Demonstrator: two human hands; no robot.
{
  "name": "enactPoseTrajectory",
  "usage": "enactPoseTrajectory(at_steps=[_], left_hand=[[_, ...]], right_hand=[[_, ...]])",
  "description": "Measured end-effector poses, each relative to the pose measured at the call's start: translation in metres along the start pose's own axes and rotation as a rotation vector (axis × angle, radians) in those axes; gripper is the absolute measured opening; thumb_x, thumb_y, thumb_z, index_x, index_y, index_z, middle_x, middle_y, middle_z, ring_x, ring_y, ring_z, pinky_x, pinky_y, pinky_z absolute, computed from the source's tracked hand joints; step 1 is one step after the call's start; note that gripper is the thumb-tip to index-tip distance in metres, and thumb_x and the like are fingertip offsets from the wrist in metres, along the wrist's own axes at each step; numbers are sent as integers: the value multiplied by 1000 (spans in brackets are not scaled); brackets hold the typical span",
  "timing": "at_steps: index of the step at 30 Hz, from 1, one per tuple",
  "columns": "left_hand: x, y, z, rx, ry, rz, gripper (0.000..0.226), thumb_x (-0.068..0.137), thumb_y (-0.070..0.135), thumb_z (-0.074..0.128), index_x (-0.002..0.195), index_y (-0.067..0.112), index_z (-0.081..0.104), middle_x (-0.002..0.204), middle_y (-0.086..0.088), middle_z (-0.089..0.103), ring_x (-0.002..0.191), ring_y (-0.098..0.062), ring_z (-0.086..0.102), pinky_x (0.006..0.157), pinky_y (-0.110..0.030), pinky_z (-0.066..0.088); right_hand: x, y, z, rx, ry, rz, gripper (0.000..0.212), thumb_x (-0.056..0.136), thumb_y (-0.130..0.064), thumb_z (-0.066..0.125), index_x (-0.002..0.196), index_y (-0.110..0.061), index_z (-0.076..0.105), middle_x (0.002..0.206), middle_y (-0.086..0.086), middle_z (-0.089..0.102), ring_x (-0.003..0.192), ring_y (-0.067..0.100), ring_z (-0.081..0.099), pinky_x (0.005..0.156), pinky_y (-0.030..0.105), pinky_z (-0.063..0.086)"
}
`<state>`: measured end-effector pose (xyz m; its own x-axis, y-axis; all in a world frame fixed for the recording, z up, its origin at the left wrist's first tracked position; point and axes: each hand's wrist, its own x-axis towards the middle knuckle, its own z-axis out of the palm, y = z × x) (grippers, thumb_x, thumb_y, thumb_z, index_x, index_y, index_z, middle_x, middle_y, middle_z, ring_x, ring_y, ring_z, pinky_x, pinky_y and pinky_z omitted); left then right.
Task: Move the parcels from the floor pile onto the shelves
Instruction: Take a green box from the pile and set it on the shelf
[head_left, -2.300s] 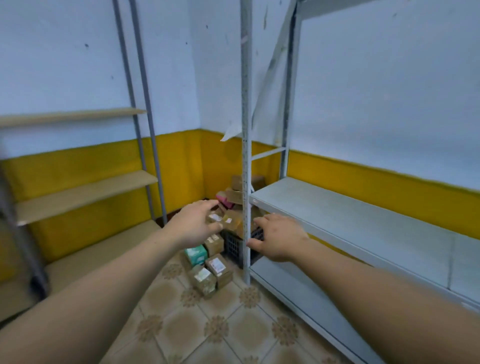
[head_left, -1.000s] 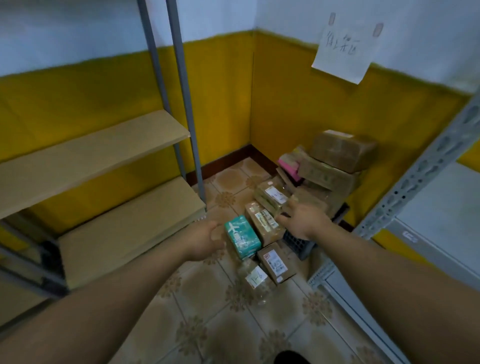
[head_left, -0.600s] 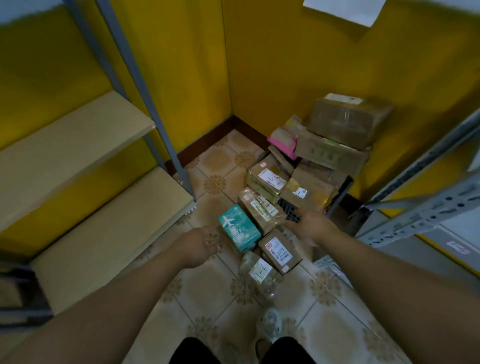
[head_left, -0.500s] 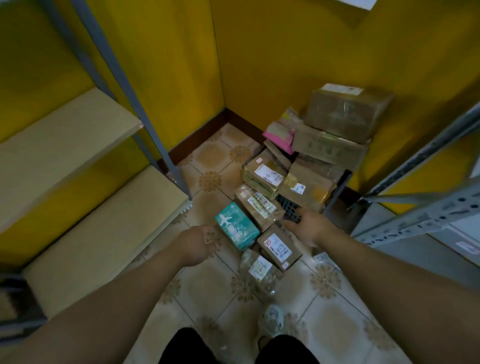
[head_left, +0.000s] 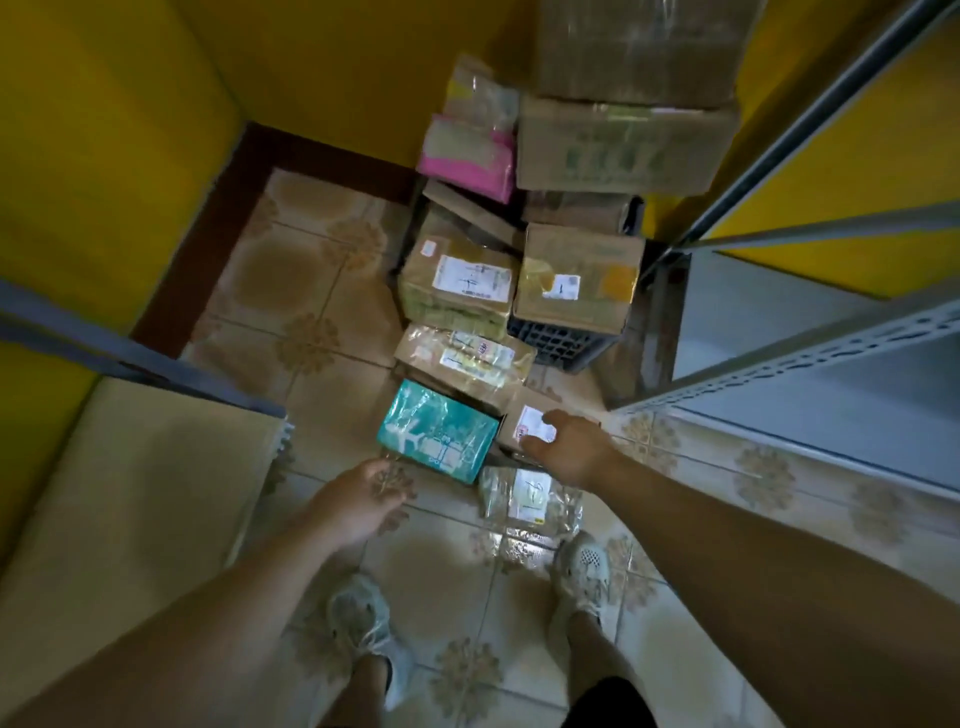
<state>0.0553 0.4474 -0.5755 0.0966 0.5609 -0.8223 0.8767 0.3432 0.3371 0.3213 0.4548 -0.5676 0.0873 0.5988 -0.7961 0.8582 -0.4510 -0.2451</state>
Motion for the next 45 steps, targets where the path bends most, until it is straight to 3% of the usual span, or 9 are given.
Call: enactPoseTrajectory(at_steps=[4,10,15,19,25,31,36,40,45], left_hand=[[75,-41,4,-23,4,-12,59,93,39,60,145,19,39,142,-7,51,120,-22,55,92,-28,43],[205,-73,23,15,155,21,63,94,33,60,148,16,35,139,-10,53,80,-6,54,71,-20,43],[297,-92,54,-178,200,-27,53,89,37,66,136,20,50,114,1,63,75,-5,60,55,-16,42],[317,-103,81,-345,169,-10,28,90,26,64,117,22,59,107,4,65,86,-11,62,65,-19,44],[268,-96,74,-477,245,-22,34,93,23,60,127,24,51,105,11,60,90,-8,61,59,-14,42],[169,-76,37,-529,260,11,44,96,18,57,136,28,41,92,22,51,71,8,50,45,0,36],[77,-57,-11,-599,238,75,39,92,36,60,124,20,46,100,11,62,80,-2,62,54,-8,45],[3,-30,-67,-674,216,213,60,82,56,60,126,16,49,109,-1,67,93,-18,69,79,-45,57],[-109,16,-118,-625,324,363,27,101,40,39,123,24,43,101,4,61,89,-12,62,72,-32,50]], right_hand=[[61,-5,57,115,-17,70,67,99,-55,44,152,-16,31,151,13,43,129,31,49,97,32,42],[182,10,120,329,52,122,63,98,-42,54,149,-13,30,129,12,57,98,25,58,76,27,43],[261,19,171,760,95,278,45,94,-36,63,128,-10,47,99,4,63,77,17,65,58,27,56],[278,6,193,964,106,291,52,87,-42,68,124,-8,55,104,11,68,85,25,70,77,46,61],[246,-1,183,1061,128,319,84,56,-66,69,124,-19,52,106,7,68,91,27,70,79,49,60],[153,-24,145,1221,92,430,52,90,-56,59,120,-17,45,105,8,57,91,30,63,70,48,58],[51,-56,98,1306,251,431,34,94,-47,56,111,-18,49,109,11,62,96,32,65,66,43,57],[-42,-81,53,1347,410,321,33,83,-40,69,105,-25,49,110,11,62,100,32,65,84,56,56],[-156,-102,8,1360,515,103,57,91,-14,62,138,-36,39,111,-1,59,95,26,68,81,48,59]])
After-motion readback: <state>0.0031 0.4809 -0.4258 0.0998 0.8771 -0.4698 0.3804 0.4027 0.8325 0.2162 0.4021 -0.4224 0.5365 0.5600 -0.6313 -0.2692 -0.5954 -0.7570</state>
